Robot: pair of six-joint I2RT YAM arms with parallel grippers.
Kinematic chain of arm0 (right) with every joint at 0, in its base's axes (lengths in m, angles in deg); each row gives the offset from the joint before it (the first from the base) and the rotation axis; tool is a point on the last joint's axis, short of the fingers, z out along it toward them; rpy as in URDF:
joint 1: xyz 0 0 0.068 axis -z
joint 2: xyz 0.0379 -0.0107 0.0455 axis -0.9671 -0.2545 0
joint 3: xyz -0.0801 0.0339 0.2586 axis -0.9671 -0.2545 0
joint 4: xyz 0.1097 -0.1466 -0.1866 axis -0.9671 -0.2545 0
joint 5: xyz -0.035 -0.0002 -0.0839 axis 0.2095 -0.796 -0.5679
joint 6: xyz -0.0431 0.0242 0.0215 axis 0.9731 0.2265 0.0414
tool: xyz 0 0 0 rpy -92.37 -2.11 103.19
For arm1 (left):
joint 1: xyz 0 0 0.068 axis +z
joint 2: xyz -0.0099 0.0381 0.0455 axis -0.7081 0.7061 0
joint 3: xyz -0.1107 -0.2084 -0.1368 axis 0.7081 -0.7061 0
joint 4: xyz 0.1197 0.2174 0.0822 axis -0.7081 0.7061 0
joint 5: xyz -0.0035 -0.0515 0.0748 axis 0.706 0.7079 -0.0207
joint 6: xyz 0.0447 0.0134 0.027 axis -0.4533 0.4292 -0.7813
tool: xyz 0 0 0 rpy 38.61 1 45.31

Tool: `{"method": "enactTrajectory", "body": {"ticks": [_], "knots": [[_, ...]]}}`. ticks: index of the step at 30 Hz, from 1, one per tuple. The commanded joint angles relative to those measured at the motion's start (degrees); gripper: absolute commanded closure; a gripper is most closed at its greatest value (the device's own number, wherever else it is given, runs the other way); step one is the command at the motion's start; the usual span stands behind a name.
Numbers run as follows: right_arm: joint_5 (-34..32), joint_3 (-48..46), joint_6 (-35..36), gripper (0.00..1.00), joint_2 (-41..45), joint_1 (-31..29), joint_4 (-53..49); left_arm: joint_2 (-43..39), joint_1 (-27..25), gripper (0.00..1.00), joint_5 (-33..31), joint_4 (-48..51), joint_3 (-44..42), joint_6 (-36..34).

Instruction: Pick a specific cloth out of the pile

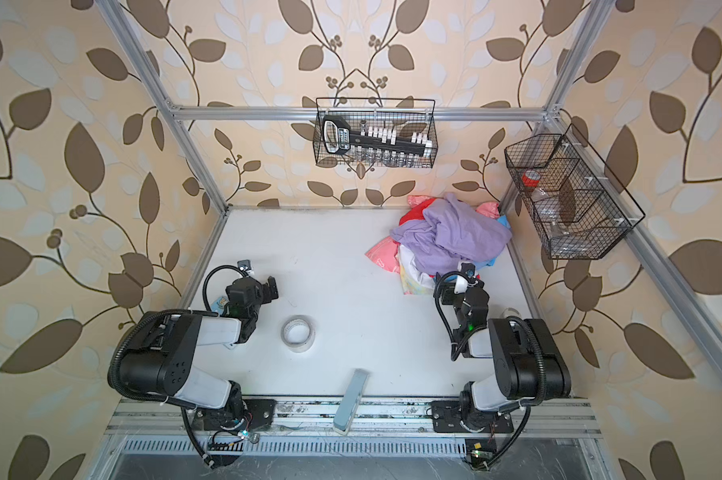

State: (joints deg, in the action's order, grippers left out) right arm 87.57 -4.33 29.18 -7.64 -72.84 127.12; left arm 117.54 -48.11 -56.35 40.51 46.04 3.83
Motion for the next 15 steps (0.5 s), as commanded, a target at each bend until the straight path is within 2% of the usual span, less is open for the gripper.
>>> {"method": "enactTrajectory", "body": {"ticks": [1,15], "knots": [[1.0,1.1,0.2,0.0,0.1,0.3,0.4,-0.9,-0.1,0.01,0.6,-0.8,1.0,0.7],[1.0,1.3,0.2,0.0,0.0,0.3,0.1,-0.8,-0.1,0.01,0.6,-0.7,1.2,0.7]]}}
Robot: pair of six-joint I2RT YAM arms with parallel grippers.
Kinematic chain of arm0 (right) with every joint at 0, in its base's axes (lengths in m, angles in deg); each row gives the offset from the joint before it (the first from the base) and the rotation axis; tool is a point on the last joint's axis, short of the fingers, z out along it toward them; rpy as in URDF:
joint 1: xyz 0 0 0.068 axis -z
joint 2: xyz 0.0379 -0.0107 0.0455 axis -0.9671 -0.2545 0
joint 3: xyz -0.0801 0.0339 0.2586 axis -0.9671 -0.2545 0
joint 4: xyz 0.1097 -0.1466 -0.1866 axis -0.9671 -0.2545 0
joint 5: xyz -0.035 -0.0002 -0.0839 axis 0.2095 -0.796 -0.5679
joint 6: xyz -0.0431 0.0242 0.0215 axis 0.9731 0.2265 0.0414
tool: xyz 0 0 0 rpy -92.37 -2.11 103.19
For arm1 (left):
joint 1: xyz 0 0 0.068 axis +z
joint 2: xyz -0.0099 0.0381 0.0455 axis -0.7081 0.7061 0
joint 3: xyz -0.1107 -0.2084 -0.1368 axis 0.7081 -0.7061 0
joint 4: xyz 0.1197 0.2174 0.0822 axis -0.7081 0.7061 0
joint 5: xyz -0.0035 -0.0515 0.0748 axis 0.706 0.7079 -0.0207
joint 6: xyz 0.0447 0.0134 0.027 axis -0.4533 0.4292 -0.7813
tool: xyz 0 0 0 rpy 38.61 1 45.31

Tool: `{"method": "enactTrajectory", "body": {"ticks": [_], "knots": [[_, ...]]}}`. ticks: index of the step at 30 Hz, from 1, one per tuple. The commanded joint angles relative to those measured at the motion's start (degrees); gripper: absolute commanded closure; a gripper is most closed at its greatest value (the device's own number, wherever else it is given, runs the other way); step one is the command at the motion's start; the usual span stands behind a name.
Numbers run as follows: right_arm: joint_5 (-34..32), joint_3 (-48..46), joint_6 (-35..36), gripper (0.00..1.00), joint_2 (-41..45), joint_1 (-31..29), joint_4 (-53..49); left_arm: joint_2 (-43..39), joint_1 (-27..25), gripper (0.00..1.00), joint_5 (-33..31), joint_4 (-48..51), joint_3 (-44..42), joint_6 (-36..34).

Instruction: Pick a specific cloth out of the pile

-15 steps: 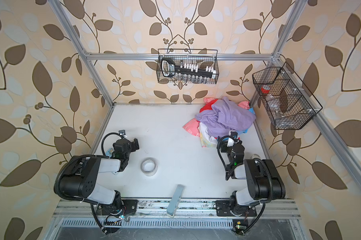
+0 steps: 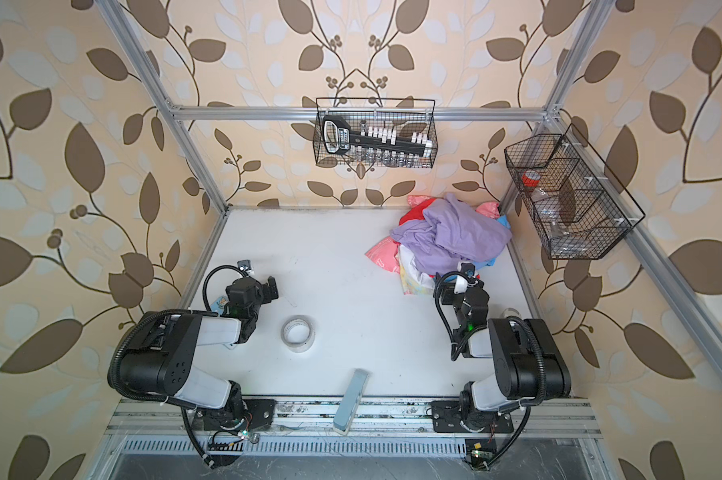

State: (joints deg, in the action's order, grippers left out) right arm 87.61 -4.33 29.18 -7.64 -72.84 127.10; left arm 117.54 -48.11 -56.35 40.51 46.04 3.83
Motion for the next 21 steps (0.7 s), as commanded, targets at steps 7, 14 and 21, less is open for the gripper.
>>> {"method": "enactTrajectory", "body": {"ticks": [7,14,21], "knots": [[0.9,1.3,0.2,0.0,0.1,0.2,0.1,-0.8,0.0,0.01,0.6,-0.7,1.1,0.7],[0.8,1.3,0.2,0.0,0.1,0.2,0.2,-0.7,-0.1,0.01,0.6,-0.7,1.2,0.7],[-9.6,8.6,-2.4,0.0,6.9,-1.1,-19.1,-4.2,-0.1,0.01,1.4,0.5,0.5,0.0]]}}
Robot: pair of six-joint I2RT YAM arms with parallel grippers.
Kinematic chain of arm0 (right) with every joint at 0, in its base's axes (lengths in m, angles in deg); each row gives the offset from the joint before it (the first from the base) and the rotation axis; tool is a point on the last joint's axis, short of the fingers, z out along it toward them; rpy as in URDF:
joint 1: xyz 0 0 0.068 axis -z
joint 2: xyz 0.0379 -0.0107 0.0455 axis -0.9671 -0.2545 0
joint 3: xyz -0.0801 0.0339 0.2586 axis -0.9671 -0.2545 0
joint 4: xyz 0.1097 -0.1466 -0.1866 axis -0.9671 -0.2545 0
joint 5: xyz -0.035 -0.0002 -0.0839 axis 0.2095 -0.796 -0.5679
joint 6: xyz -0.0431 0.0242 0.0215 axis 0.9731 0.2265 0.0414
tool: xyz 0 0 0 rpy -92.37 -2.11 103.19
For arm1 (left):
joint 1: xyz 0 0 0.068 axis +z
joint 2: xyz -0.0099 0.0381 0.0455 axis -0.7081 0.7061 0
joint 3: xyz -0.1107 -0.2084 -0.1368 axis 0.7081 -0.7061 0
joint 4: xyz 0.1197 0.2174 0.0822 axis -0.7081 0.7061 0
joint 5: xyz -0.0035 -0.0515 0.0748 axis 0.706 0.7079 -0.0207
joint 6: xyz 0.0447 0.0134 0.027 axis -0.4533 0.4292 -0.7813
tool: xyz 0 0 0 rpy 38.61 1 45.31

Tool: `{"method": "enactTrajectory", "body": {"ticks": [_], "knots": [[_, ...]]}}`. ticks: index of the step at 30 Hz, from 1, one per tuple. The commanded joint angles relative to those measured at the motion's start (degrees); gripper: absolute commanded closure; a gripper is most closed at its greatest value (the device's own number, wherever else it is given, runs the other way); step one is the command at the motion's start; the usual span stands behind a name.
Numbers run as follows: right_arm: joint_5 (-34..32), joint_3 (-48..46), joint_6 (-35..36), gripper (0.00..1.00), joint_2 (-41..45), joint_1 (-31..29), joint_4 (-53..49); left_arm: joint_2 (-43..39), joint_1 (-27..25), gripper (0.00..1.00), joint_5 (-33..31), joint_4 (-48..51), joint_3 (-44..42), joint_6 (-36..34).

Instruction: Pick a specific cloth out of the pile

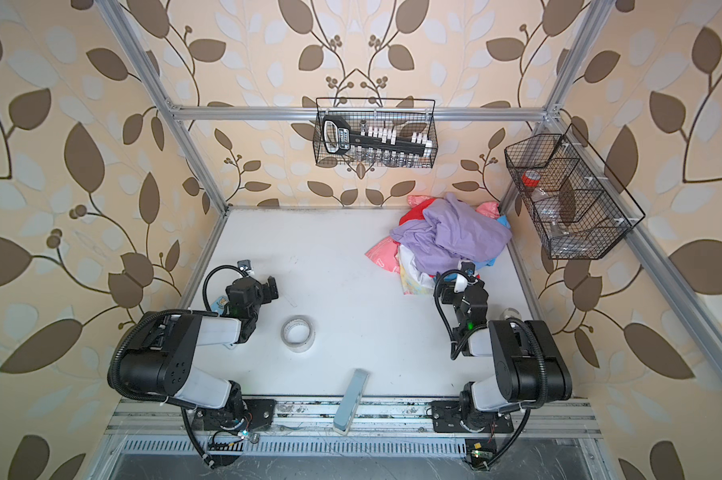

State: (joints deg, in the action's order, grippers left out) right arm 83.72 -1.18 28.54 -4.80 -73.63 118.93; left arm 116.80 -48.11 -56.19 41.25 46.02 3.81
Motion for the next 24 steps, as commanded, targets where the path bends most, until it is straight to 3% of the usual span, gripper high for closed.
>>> {"method": "enactTrajectory", "body": {"ticks": [1,4,7,10,13,17,24], "knots": [[-7.1,6.9,-1.9,0.0,5.5,-0.3,-15.0,-6.0,-0.2,0.01,1.6,-0.1,0.6,-0.9],[-7.7,9.4,-2.0,0.01,10.1,-0.4,-22.9,-14.9,-0.2,0.01,-0.2,17.3,5.2,1.1],[-4.3,13.6,-2.8,0.01,13.9,-0.4,-33.0,-23.5,-0.3,0.01,4.3,24.6,6.1,1.3],[-1.1,20.0,-3.3,0.01,15.8,-0.5,-45.5,-30.2,-0.3,0.01,14.0,35.5,10.1,3.9],[2.7,26.3,-3.3,0.01,17.0,-0.7,-57.5,-33.6,-0.2,0.01,28.4,43.5,13.9,7.3],[7.4,30.6,-2.1,0.02,18.5,-1.6,-68.4,-36.7,-0.5,0.01,46.7,43.2,13.0,9.2],[9.0,33.4,-0.7,0.08,14.9,-14.7,-76.1,-36.7,-6.7,0.01,54.5,43.4,13.7,6.2]]}}
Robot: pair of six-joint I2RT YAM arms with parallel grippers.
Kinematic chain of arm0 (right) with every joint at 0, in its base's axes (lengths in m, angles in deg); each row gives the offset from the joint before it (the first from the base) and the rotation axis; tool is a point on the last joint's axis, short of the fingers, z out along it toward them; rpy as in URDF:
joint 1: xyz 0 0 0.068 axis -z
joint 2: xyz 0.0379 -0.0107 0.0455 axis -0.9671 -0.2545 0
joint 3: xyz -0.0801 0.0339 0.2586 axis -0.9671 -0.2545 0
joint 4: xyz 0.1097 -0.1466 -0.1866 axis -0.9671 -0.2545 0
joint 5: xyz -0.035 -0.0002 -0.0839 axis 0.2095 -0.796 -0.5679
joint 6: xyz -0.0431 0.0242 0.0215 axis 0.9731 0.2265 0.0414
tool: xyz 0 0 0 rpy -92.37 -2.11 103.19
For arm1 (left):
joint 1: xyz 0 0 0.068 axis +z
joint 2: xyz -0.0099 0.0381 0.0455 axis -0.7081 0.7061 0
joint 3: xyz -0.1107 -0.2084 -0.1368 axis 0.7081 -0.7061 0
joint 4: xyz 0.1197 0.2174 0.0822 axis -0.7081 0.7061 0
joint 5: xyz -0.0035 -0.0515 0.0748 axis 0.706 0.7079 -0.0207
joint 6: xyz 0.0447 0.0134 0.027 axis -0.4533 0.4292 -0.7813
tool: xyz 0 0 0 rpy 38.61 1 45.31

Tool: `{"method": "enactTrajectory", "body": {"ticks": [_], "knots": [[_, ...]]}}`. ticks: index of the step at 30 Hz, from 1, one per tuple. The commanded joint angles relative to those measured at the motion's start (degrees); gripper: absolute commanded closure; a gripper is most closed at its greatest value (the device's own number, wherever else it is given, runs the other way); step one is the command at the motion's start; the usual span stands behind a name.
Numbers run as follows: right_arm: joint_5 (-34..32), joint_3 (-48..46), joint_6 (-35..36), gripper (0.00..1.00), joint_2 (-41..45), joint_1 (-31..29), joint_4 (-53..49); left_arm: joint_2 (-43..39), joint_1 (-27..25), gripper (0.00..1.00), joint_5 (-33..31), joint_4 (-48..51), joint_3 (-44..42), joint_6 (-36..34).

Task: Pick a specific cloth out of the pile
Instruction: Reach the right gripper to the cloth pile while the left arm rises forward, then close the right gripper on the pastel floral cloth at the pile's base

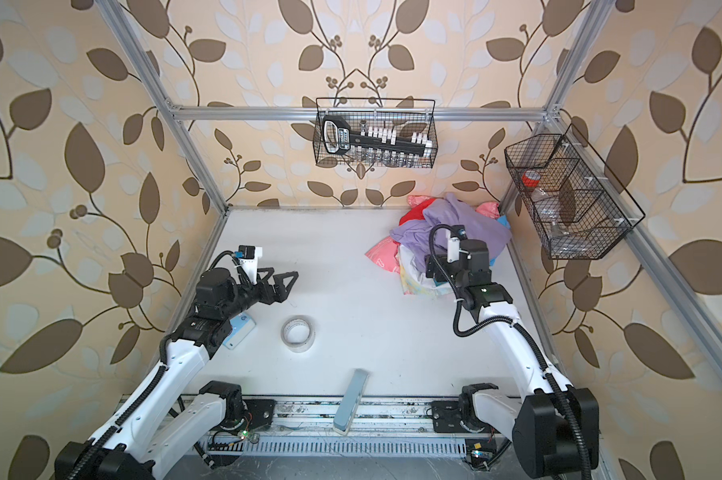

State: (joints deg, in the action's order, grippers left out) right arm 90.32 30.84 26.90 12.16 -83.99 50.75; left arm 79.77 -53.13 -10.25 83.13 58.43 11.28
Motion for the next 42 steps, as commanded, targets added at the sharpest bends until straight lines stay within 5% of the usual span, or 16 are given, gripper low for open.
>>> {"method": "enactTrajectory", "body": {"ticks": [1,8,17,42], "knots": [[2.6,1.1,1.0,0.09,-3.4,-6.3,-8.3,1.0,-2.5,0.01,8.8,2.8,2.1,-2.2],[0.5,3.1,-0.5,0.37,-15.5,-10.3,-9.4,3.3,-5.2,0.01,8.1,6.6,4.0,-4.9],[-2.8,5.4,-2.5,0.52,-25.1,-11.7,-8.6,1.8,-5.9,0.01,6.6,6.3,3.6,-5.4],[-17.1,9.1,-9.9,0.53,-34.3,-14.7,-3.2,-5.3,-6.0,0.01,4.6,0.9,0.5,-3.5]]}}
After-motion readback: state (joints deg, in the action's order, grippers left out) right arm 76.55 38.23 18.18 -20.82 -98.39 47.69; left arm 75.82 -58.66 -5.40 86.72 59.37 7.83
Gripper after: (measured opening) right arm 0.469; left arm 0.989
